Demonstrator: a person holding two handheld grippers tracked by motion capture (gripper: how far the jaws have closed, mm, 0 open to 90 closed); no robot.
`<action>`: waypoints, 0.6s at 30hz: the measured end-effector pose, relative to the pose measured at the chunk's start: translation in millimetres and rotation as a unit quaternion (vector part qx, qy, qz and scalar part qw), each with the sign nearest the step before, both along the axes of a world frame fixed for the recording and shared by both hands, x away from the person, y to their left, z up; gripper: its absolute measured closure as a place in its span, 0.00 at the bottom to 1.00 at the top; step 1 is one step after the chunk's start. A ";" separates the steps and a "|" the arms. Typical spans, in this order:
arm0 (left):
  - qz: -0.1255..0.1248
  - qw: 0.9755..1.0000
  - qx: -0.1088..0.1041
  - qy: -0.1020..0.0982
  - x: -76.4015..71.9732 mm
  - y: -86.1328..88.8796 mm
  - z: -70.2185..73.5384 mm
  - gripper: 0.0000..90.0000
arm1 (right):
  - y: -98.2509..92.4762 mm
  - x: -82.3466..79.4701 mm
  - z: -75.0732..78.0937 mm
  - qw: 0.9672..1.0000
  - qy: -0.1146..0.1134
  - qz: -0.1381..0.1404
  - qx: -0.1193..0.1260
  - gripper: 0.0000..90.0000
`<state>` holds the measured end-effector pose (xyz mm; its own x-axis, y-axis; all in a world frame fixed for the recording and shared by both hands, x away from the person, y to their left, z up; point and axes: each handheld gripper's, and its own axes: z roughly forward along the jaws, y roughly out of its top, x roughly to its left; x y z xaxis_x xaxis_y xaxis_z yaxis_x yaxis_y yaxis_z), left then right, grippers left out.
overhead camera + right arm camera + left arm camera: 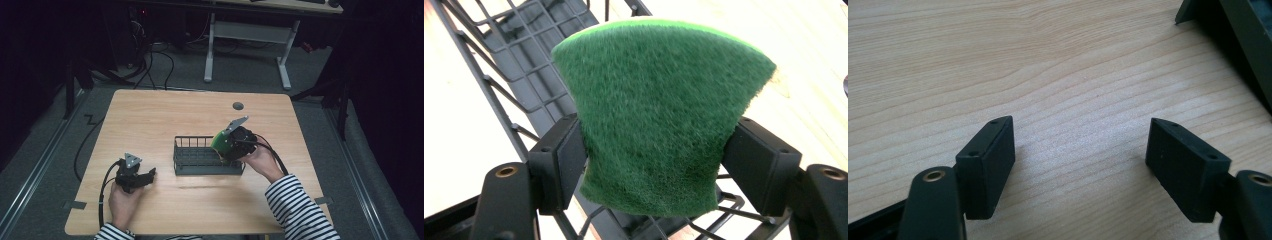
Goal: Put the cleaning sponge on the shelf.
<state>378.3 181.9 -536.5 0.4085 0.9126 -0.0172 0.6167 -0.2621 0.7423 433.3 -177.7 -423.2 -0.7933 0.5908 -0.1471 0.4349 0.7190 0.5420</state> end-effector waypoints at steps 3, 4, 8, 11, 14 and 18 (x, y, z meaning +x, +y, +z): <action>0.000 1.000 0.000 0.000 0.0 0.1 0.0 0.31 | 0.9 -0.9 0.7 1.000 0.002 0.006 0.005 0.31; 0.000 1.000 0.000 0.000 0.0 0.0 0.0 0.31 | 1.3 -1.2 0.9 1.000 0.001 0.008 0.005 0.31; 0.000 1.000 0.001 0.000 0.0 0.0 0.0 0.31 | 2.1 -3.6 1.9 1.000 0.000 0.014 0.008 0.31; 0.000 1.000 0.000 0.000 0.0 0.0 -0.1 0.31 | 2.6 -5.7 2.5 1.000 -0.001 0.019 0.015 0.31; 0.000 1.000 0.000 -0.001 0.1 0.0 -0.1 0.31 | 3.3 -7.4 2.7 0.999 -0.007 0.023 0.025 0.31; 0.000 1.000 0.000 -0.001 0.1 0.0 -0.1 0.31 | 2.4 -8.2 5.7 0.999 -0.007 0.023 0.044 0.30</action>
<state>378.4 181.9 -536.6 0.4083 0.9127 -0.0163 0.6160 -0.2623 0.7428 425.0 -175.3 -417.5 -0.8177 0.5655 -0.1076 0.3948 0.6869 0.6102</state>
